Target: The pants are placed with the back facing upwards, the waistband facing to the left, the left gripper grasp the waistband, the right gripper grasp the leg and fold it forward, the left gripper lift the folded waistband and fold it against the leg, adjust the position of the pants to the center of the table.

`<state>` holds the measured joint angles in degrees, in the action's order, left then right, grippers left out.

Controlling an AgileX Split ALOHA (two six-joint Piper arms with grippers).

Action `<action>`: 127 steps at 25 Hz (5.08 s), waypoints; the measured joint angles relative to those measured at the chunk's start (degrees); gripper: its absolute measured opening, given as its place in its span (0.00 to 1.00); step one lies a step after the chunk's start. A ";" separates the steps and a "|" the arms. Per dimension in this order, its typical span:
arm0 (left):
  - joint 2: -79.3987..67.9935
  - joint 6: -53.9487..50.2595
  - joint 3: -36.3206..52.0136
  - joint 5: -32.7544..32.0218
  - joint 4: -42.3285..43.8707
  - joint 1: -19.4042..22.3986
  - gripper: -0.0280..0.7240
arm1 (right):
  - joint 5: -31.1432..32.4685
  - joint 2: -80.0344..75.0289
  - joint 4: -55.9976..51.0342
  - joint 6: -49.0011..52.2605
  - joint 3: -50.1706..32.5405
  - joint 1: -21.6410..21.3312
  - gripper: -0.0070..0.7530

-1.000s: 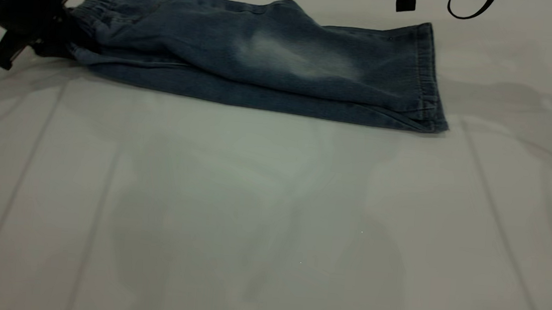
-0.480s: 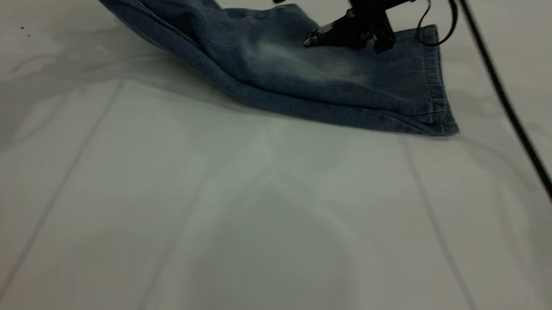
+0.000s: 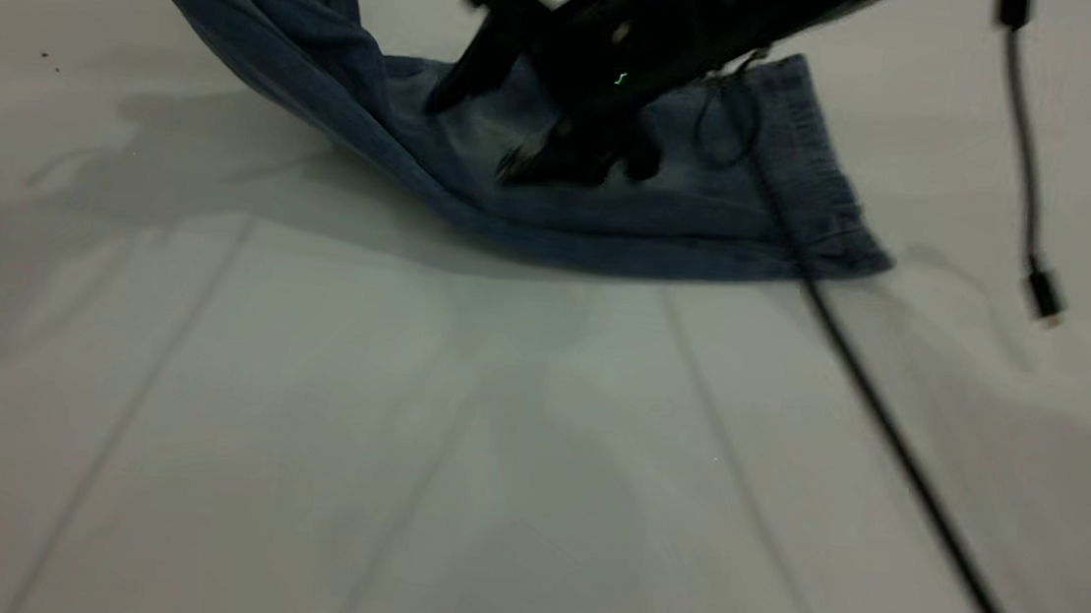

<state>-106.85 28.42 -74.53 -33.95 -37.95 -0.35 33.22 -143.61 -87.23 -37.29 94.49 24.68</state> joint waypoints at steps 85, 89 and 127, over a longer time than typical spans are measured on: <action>19.08 -7.72 -2.67 1.81 24.27 -16.58 0.80 | 17.14 4.02 80.37 62.17 8.20 9.18 0.63; 19.08 -7.72 -2.56 1.68 24.27 -16.58 0.80 | 20.46 3.68 80.58 61.23 8.59 11.00 0.63; 54.13 -12.32 3.16 -33.20 29.14 -16.58 0.80 | 38.41 78.41 86.82 44.15 -16.77 13.58 0.63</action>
<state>-52.71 16.10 -71.37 -67.15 -8.81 -16.93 71.63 -65.20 -0.41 6.86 77.72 38.25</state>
